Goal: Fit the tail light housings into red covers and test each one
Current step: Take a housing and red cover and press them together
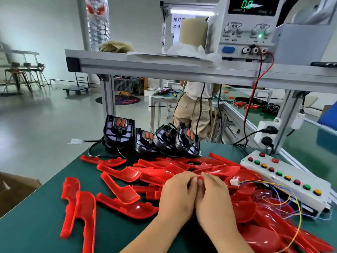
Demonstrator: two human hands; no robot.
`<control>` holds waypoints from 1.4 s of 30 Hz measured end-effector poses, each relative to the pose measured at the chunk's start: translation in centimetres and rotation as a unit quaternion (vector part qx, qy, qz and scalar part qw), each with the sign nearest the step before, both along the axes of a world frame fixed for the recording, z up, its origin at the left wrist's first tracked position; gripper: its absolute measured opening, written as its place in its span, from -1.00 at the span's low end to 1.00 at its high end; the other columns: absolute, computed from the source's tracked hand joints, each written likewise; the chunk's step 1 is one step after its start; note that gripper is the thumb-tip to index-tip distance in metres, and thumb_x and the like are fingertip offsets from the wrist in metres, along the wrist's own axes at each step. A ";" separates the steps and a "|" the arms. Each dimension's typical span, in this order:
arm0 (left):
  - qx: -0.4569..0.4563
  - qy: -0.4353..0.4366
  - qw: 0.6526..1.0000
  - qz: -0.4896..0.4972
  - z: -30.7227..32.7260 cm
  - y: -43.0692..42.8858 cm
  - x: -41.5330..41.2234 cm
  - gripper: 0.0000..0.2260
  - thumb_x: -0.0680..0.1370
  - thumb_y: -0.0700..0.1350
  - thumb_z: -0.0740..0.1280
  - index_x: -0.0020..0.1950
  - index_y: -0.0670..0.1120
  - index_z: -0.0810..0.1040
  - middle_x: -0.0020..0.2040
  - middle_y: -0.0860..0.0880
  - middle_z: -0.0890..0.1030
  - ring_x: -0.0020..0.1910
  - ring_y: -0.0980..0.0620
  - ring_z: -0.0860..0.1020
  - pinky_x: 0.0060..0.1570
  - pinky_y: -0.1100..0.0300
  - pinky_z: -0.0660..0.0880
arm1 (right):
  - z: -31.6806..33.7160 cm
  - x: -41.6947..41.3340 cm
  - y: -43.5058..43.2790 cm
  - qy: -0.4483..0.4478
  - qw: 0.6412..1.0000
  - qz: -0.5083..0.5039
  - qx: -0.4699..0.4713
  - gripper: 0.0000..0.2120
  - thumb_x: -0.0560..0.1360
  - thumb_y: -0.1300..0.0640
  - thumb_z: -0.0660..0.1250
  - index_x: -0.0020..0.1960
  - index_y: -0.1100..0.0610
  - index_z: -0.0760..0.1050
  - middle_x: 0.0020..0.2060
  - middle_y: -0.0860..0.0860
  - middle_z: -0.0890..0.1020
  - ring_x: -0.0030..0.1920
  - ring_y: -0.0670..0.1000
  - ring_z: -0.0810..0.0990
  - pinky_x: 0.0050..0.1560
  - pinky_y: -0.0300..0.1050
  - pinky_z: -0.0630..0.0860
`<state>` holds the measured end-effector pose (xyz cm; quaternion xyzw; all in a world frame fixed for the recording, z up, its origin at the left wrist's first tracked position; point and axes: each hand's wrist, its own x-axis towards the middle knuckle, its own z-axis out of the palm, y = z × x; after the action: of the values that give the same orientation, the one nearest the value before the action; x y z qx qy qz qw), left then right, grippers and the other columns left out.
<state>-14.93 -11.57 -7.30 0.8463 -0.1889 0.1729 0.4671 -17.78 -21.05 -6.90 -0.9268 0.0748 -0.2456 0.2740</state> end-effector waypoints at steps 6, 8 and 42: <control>0.007 0.005 1.000 -0.024 -0.3 0.3 0.5 -0.82 0.61 -0.12 0.24 0.03 0.04 0.65 -0.07 0.15 0.65 -0.06 0.16 0.56 0.04 0.19 0.48 | -0.3 0.0 0.1 -0.003 1.000 -0.011 -0.025 -0.64 0.61 0.13 0.18 0.35 0.21 0.48 0.26 0.10 0.54 0.30 0.07 0.44 0.34 -0.22 0.25; 0.008 0.007 1.000 -0.030 -0.3 0.4 0.6 -0.82 0.61 -0.12 0.24 0.03 0.04 0.65 -0.08 0.14 0.66 -0.05 0.14 0.57 0.04 0.17 0.48 | -0.3 0.1 0.1 -0.008 0.999 -0.015 -0.027 -0.67 0.61 0.14 0.19 0.31 0.22 0.51 0.21 0.11 0.57 0.26 0.09 0.46 0.31 -0.22 0.27; 0.226 0.118 0.958 0.130 7.4 -1.0 16.7 -0.87 0.56 -0.25 0.24 -0.11 -0.28 0.53 0.04 -0.24 0.62 0.01 -0.20 0.60 -0.10 0.12 0.51 | -0.9 0.2 -0.2 0.031 0.999 -0.013 -0.036 -0.49 0.63 -0.16 0.04 0.50 0.03 0.27 0.36 -0.13 0.38 0.35 -0.13 0.25 0.33 -0.37 0.17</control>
<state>1.81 -12.54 0.09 0.9615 -0.0547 0.0842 0.2558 -17.58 -21.25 -7.79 -0.9422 0.0862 -0.2232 0.2347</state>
